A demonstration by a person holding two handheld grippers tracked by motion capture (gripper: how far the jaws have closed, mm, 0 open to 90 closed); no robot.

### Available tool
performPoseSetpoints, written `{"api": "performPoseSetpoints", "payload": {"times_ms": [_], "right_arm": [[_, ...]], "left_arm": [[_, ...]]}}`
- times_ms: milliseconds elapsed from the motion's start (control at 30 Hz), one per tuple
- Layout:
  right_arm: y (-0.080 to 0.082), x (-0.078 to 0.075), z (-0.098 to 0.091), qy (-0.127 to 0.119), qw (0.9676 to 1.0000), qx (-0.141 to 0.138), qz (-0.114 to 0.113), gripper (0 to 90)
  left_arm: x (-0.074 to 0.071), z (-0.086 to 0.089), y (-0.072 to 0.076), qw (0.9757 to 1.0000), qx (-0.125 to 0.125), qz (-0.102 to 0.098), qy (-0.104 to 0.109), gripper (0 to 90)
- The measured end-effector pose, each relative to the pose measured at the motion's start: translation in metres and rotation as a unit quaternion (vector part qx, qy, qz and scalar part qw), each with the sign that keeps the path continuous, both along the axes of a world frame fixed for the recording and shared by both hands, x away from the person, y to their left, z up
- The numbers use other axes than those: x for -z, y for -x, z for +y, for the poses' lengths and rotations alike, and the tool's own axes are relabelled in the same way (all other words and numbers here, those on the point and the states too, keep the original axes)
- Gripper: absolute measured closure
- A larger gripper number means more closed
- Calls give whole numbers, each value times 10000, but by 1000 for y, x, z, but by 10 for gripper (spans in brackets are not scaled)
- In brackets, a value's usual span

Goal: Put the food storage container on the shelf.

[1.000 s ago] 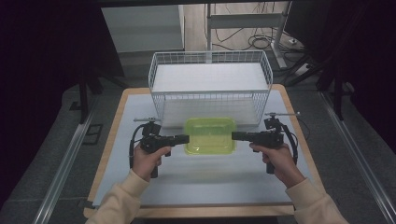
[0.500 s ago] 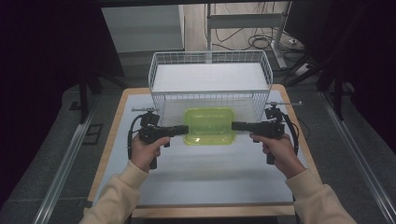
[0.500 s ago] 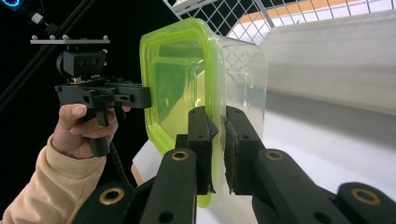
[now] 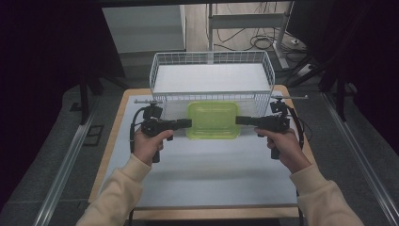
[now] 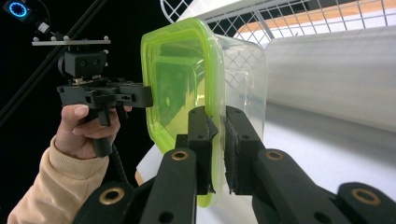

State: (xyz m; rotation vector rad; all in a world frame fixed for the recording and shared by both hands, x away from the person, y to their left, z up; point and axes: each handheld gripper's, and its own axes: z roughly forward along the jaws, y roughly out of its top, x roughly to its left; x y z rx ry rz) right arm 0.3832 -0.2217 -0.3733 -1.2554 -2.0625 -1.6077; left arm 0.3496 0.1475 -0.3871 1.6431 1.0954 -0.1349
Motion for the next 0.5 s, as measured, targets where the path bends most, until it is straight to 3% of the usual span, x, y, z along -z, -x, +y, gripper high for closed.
{"api": "performPoseSetpoints", "payload": {"times_ms": [500], "right_arm": [[-14, -21, 4, 56, 9999, 13, -87, 822]], "left_arm": [[-18, 2, -16, 9999, -74, -105, 4, 807]]}}
